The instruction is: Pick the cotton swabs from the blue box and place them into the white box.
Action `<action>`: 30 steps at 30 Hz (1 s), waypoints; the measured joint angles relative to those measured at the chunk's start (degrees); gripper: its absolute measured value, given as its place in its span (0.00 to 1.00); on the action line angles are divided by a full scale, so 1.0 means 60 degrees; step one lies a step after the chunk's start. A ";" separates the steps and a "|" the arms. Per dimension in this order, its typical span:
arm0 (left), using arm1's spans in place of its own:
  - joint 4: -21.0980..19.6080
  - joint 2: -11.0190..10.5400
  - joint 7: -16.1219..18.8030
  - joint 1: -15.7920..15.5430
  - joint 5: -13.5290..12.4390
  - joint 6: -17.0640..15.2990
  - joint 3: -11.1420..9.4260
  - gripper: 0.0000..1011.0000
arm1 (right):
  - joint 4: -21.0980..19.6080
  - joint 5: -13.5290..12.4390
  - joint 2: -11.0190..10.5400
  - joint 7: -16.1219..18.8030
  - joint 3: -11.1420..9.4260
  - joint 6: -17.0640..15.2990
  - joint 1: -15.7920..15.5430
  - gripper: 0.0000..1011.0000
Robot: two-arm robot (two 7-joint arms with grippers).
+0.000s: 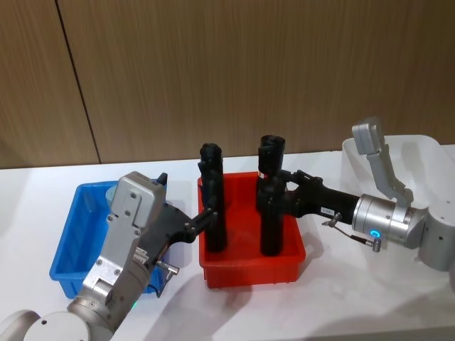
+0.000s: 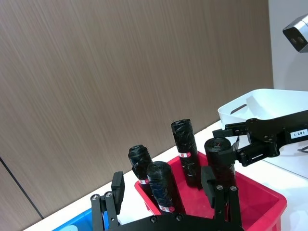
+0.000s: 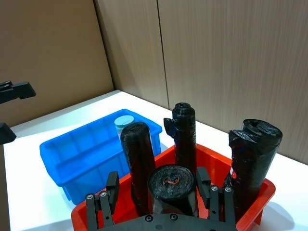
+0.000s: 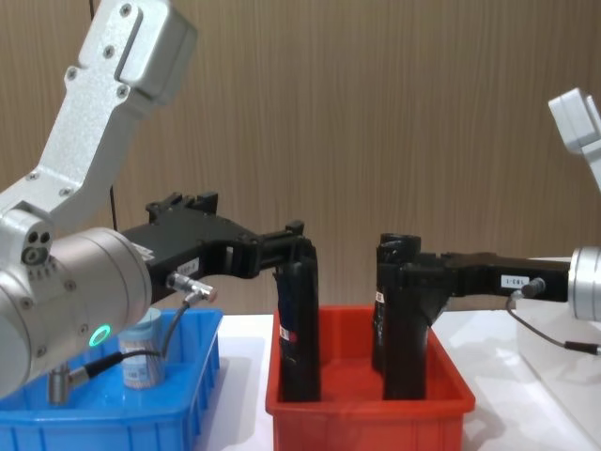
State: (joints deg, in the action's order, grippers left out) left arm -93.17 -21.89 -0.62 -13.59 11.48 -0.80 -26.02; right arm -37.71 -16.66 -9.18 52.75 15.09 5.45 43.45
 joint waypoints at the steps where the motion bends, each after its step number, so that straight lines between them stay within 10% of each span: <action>1: 0.0000 0.0000 0.0000 0.0000 0.0000 0.0000 0.0000 0.99 | 0.0043 0.0007 0.0005 0.0002 0.0002 0.0028 0.0024 0.99; 30: -0.0001 0.0000 0.0000 0.0000 0.0000 0.0000 0.0000 0.99 | 0.2464 0.0240 0.0343 0.0433 0.0180 0.0940 0.1318 0.98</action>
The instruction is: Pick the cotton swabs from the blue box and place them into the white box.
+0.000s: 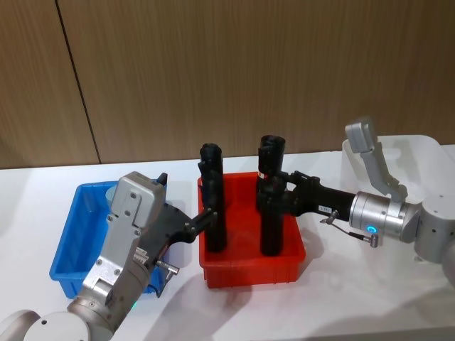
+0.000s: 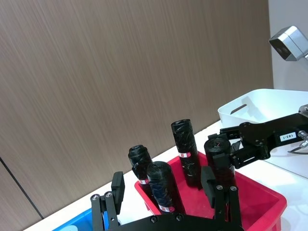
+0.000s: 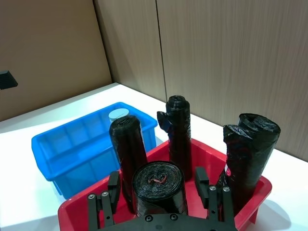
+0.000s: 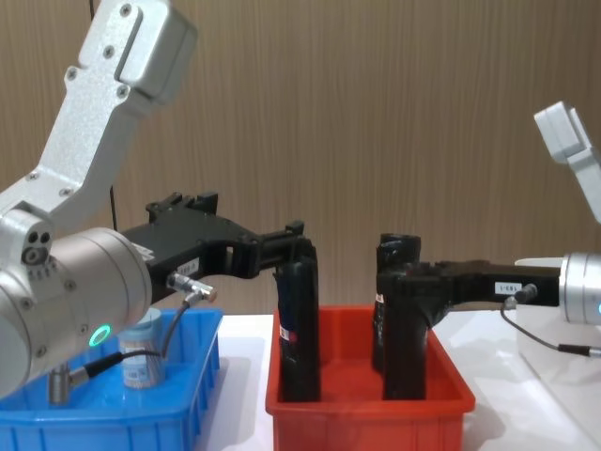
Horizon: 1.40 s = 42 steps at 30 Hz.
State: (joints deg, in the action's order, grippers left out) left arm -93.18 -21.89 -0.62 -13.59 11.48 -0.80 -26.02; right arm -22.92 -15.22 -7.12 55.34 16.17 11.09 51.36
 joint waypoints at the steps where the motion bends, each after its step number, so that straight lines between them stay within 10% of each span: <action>1: 0.0001 0.0000 0.0000 0.0000 0.0000 0.0000 0.0000 0.99 | 0.0000 0.0000 0.0000 0.0000 0.0000 0.0000 0.0000 0.97; 15: 0.0000 0.0000 0.0000 0.0000 0.0000 0.0000 -0.0001 0.99 | 0.0805 0.0012 0.0121 0.0377 0.0056 0.0421 0.0383 0.57; 22: 0.0001 0.0000 0.0000 0.0000 0.0000 0.0000 0.0000 0.99 | 0.0525 -0.0077 0.0087 0.0436 0.0023 0.0465 0.0287 0.54; 42: 0.0000 0.0000 0.0000 0.0000 0.0000 0.0000 -0.0001 0.99 | -0.4190 -0.0723 -0.0592 -0.0363 -0.0305 -0.0865 -0.1505 0.54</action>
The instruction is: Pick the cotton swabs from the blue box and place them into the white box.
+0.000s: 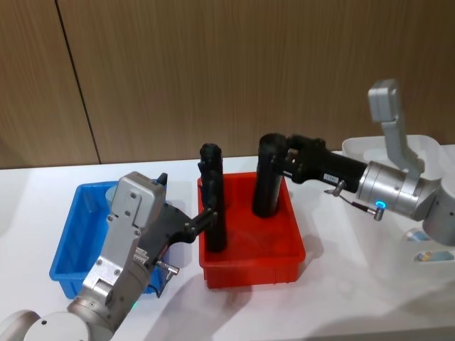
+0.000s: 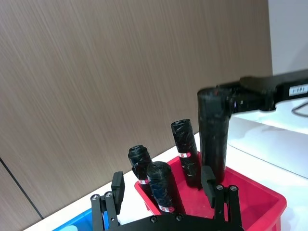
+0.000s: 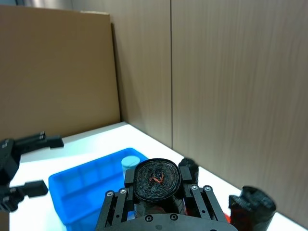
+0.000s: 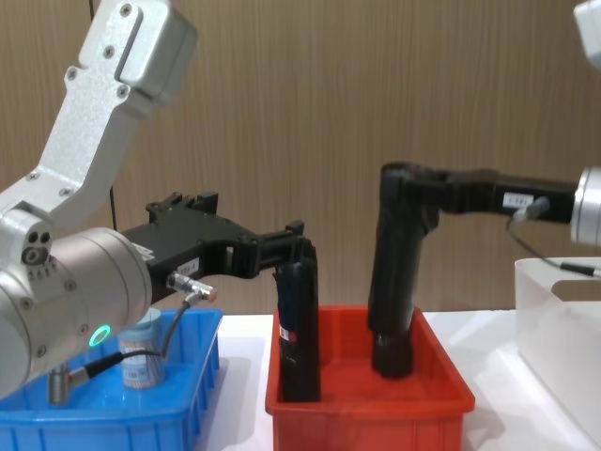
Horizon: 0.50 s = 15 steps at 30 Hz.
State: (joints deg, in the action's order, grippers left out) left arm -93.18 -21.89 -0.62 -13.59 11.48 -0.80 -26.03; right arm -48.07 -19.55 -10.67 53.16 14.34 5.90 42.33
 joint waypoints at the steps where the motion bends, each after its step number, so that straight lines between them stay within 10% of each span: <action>1: 0.0000 0.0000 0.0000 0.0000 0.0000 0.0000 0.0000 0.99 | -0.0167 -0.0014 -0.0028 -0.0076 -0.0017 -0.0053 -0.0057 0.54; 15: 0.0000 0.0000 0.0000 0.0000 0.0000 0.0000 0.0000 0.99 | -0.2688 -0.0227 -0.0550 -0.1750 -0.0387 -0.0884 -0.1025 0.54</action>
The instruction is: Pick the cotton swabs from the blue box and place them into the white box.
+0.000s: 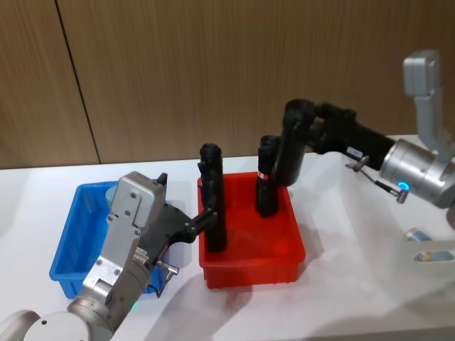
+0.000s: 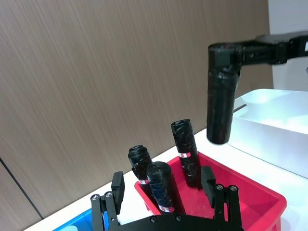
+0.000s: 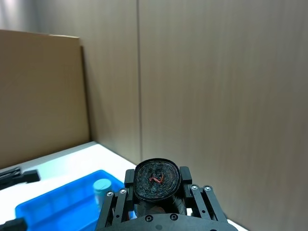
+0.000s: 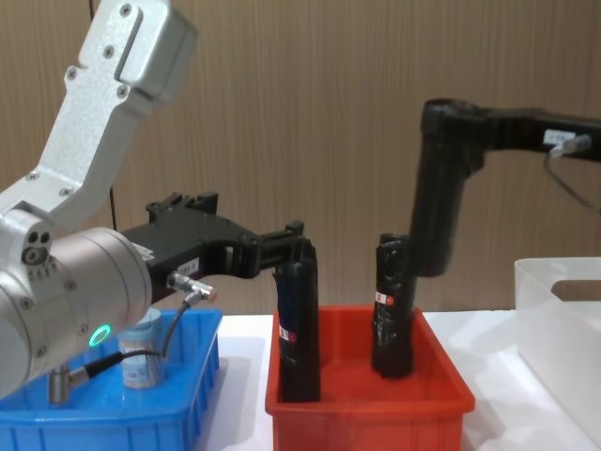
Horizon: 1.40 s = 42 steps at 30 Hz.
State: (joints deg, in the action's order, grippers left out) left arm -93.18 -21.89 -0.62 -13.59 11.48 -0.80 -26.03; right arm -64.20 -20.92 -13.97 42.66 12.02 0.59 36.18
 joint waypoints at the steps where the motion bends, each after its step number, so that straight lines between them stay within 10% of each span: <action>1: 0.0000 0.0000 0.0000 0.0000 0.0000 0.0000 0.0000 0.99 | -0.0245 -0.0009 -0.0060 -0.0224 -0.0045 -0.0081 -0.0103 0.54; 25: 0.0000 0.0000 0.0000 0.0000 0.0000 0.0000 0.0000 0.99 | -0.2645 0.0232 -0.0746 -0.3609 -0.0649 -0.0965 -0.1253 0.54; 42: 0.0000 0.0000 0.0000 0.0000 0.0000 0.0000 0.0000 0.99 | -0.2926 0.0493 -0.1084 -0.5690 -0.1103 -0.1645 -0.1593 0.54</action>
State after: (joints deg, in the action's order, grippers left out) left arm -93.18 -21.89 -0.62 -13.59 11.48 -0.80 -26.02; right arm -81.75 -17.96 -20.47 8.52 5.40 -9.28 26.62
